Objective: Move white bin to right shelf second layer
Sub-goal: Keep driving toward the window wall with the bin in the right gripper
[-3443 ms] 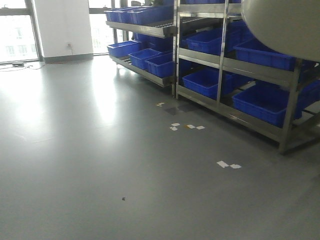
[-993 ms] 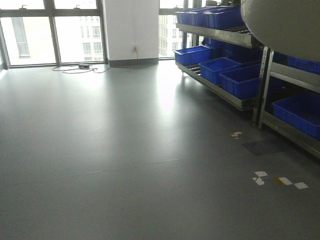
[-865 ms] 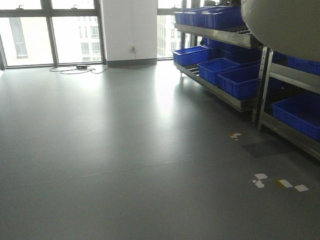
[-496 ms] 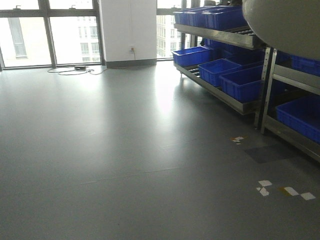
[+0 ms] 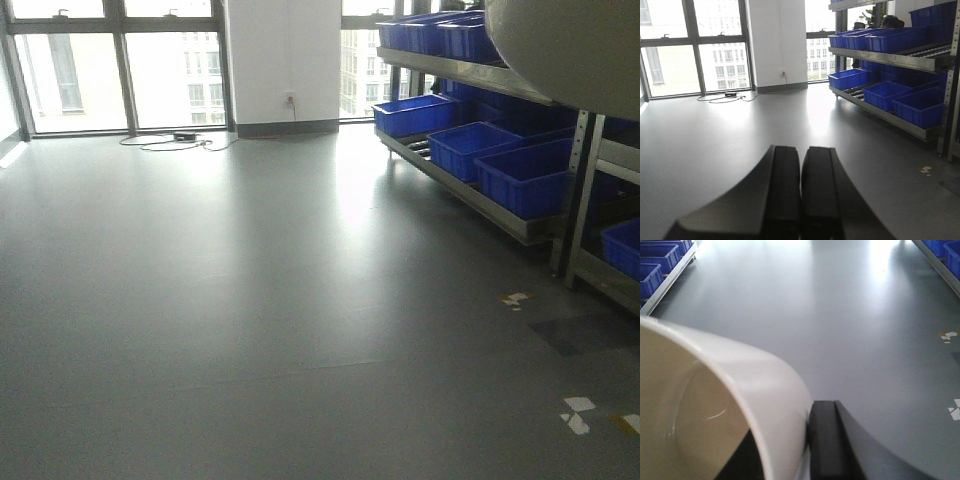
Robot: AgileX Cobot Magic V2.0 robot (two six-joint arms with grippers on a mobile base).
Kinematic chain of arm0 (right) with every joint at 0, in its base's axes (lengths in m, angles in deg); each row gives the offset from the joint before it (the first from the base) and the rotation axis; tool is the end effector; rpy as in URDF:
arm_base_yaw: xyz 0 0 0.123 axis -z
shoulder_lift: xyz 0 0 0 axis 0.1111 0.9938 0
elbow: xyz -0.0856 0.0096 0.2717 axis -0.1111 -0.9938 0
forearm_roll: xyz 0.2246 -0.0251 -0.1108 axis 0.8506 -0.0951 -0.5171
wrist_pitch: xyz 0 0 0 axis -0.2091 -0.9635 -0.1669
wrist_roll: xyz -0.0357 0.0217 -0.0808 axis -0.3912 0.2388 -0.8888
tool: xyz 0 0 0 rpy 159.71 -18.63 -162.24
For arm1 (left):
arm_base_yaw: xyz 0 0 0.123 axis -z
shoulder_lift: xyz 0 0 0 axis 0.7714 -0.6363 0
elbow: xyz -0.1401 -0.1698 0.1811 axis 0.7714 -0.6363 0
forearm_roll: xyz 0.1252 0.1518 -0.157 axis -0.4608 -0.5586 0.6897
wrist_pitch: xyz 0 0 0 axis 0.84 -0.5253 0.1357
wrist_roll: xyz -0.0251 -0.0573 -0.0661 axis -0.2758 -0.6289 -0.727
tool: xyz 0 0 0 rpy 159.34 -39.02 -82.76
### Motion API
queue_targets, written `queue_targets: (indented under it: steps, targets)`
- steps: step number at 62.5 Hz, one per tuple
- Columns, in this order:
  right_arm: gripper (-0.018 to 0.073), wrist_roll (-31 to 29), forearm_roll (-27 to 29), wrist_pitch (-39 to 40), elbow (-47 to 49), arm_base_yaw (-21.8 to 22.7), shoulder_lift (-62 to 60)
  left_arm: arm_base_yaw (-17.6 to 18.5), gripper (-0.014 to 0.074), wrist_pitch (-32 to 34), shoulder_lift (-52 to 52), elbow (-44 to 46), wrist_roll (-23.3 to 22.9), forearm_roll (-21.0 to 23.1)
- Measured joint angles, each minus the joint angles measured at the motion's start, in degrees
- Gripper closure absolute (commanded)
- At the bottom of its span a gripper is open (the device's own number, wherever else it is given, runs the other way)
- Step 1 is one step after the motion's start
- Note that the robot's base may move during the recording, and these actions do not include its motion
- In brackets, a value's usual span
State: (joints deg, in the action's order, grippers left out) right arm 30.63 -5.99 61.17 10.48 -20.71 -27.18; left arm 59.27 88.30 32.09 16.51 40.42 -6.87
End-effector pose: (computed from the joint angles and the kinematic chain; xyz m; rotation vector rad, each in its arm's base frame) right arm 0.1282 0.0361 0.3502 -0.0789 1.8662 0.3399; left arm 0.0552 -0.0086 0.2105 0.1348 1.4850 -0.1023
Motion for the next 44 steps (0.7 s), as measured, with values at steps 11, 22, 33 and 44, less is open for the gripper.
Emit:
queue_targets:
  steps: [11,22,33,44]
  targets:
    - [0.0503,0.00,0.00,0.00,0.00,0.00,0.00,0.00,0.0512,0.00,0.00,0.00,0.00,0.00]
    - [0.0503,0.00,0.00,0.00,0.00,0.00,0.00,0.00,0.0512,0.00,0.00,0.00,0.00,0.00]
    - [0.0503,0.00,0.00,0.00,0.00,0.00,0.00,0.00,0.0512,0.00,0.00,0.00,0.00,0.00]
    - [0.0503,0.00,0.00,0.00,0.00,0.00,0.00,0.00,0.0512,0.00,0.00,0.00,0.00,0.00]
